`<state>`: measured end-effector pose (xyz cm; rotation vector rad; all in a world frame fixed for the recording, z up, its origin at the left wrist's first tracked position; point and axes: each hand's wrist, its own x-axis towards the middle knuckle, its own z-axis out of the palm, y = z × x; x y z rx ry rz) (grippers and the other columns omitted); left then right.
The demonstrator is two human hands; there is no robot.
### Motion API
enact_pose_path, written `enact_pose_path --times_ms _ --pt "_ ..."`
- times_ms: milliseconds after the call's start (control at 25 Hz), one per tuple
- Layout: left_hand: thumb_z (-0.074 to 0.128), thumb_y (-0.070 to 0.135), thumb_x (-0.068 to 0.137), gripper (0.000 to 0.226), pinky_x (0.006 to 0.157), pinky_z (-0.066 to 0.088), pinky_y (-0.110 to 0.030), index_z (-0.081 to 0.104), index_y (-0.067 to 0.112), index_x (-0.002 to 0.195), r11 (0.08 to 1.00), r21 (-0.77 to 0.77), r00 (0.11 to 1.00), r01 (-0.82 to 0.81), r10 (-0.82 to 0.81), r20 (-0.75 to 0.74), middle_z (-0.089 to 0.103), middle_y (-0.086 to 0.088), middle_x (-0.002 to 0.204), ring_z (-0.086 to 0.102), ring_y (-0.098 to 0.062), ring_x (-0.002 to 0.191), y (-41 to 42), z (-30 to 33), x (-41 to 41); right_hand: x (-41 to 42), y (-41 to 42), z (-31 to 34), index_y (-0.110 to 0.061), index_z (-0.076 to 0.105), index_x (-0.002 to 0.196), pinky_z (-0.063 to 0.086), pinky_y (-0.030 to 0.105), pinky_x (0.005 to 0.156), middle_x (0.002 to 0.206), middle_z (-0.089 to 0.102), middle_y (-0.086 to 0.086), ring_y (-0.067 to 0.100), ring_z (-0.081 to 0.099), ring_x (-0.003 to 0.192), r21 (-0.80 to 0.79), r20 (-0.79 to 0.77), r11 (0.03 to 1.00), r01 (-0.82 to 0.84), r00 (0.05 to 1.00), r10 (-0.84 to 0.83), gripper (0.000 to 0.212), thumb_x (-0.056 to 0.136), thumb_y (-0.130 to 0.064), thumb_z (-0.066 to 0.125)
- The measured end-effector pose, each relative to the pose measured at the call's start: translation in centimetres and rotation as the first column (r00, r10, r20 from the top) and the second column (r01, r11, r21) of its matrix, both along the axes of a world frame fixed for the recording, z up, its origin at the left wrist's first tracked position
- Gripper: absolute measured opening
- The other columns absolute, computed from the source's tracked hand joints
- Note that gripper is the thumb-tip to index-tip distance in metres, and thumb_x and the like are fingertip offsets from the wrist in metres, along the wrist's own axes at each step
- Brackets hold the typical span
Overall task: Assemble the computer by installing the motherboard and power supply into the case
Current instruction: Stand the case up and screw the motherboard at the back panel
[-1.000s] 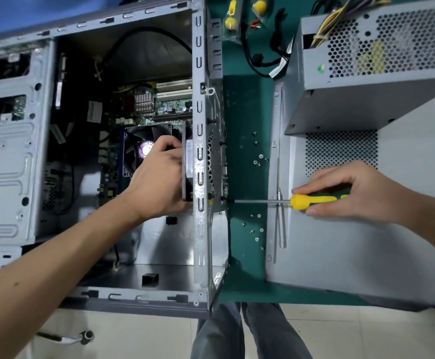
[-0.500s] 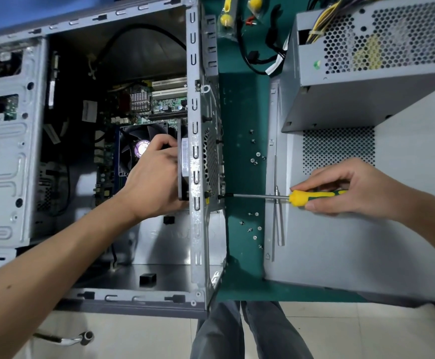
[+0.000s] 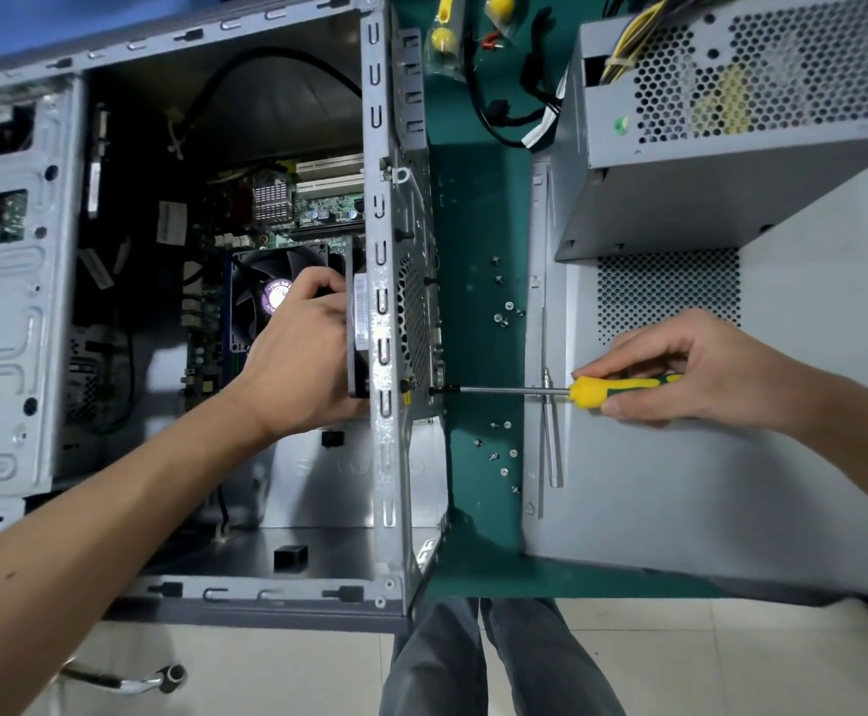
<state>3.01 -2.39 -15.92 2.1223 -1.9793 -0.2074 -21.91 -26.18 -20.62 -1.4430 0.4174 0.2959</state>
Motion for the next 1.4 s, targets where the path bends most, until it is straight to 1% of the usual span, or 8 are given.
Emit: enact_pose_path --times_ms 240,360,480,600,720,1000,1200,1400 --pt "0.049 0.037 0.075 0.029 0.079 0.028 -0.03 0.052 0.016 0.055 1.0 -0.001 1.0 -0.01 0.01 -0.002 0.056 -0.003 0.056 0.057 -0.031 0.058 0.01 -0.06 -0.03 0.08 0.0 0.14 -0.024 0.079 0.101 0.051 0.037 0.06 0.091 0.073 0.014 0.025 0.064 0.065 -0.017 0.002 1.0 -0.012 1.0 0.012 0.039 0.066 -0.04 0.087" --pt "0.049 0.037 0.073 0.03 0.077 0.028 -0.03 0.054 0.014 0.055 0.999 -0.019 1.0 -0.027 0.027 0.012 0.057 -0.005 0.056 0.051 -0.026 0.068 0.03 -0.17 -0.17 -0.2 0.15 0.66 -0.032 0.079 0.101 0.057 0.033 0.071 0.096 0.074 0.003 0.023 0.071 0.082 -0.152 0.065 0.988 -0.015 0.998 0.025 0.036 0.066 -0.037 0.083" --pt "0.05 0.041 0.071 0.032 0.077 0.03 -0.03 0.057 0.012 0.057 0.998 -0.05 0.999 -0.033 0.033 -0.008 0.06 -0.008 0.059 0.041 -0.02 0.076 0.02 -0.19 -0.17 -0.47 0.56 0.79 -0.028 0.079 0.102 0.057 0.032 0.074 0.095 0.074 0.0 0.021 0.07 0.085 -0.249 0.125 0.968 0.007 0.992 0.025 0.036 0.066 -0.031 0.082" --pt "0.05 0.039 0.073 0.03 0.078 0.029 -0.03 0.053 0.015 0.055 0.999 -0.046 1.0 -0.018 0.018 0.009 0.057 -0.005 0.057 0.052 -0.027 0.067 0.07 -0.31 -0.02 -0.56 0.7 0.65 -0.028 0.079 0.102 0.057 0.029 0.074 0.095 0.074 0.0 0.021 0.07 0.084 -0.22 0.132 0.975 0.009 0.991 0.021 0.036 0.067 -0.03 0.082" --pt "0.051 0.039 0.074 0.027 0.078 0.028 -0.03 0.049 0.018 0.057 0.998 -0.061 1.0 -0.027 0.026 -0.014 0.055 -0.005 0.056 0.04 -0.019 0.072 0.14 -0.37 -0.06 -0.48 0.42 0.46 -0.036 0.077 0.103 0.056 0.026 0.076 0.098 0.075 -0.002 0.018 0.071 0.087 -0.182 0.125 0.983 -0.014 0.991 0.037 0.036 0.067 -0.034 0.082" --pt "0.05 0.04 0.074 0.029 0.08 0.029 -0.031 0.053 0.017 0.056 0.999 -0.044 1.0 -0.024 0.023 -0.017 0.057 -0.004 0.056 0.053 -0.027 0.068 0.14 -0.36 -0.01 -0.47 0.23 0.1 -0.038 0.076 0.105 0.058 0.036 0.081 0.102 0.075 -0.003 0.018 0.072 0.09 -0.179 0.117 0.984 -0.018 0.992 0.04 0.038 0.067 -0.044 0.082" --pt "0.052 0.04 0.074 0.028 0.08 0.028 -0.03 0.052 0.018 0.056 0.999 -0.028 0.999 -0.036 0.036 -0.024 0.057 -0.004 0.056 0.037 -0.016 0.073 0.01 -0.32 -0.04 -0.42 0.18 0.14 -0.039 0.076 0.104 0.057 0.026 0.079 0.103 0.074 -0.004 0.016 0.071 0.091 -0.167 0.128 0.985 -0.029 0.99 0.051 0.038 0.067 -0.045 0.081" --pt "0.05 0.04 0.075 0.029 0.082 0.029 -0.032 0.052 0.019 0.055 0.999 0.043 0.999 -0.032 0.032 0.001 0.056 -0.002 0.055 0.056 -0.029 0.063 0.03 -0.04 -0.07 -0.5 0.2 0.37 -0.04 0.075 0.105 0.057 0.029 0.081 0.105 0.073 -0.005 0.015 0.07 0.093 -0.231 0.143 0.973 -0.023 0.988 0.057 0.037 0.07 -0.043 0.083"
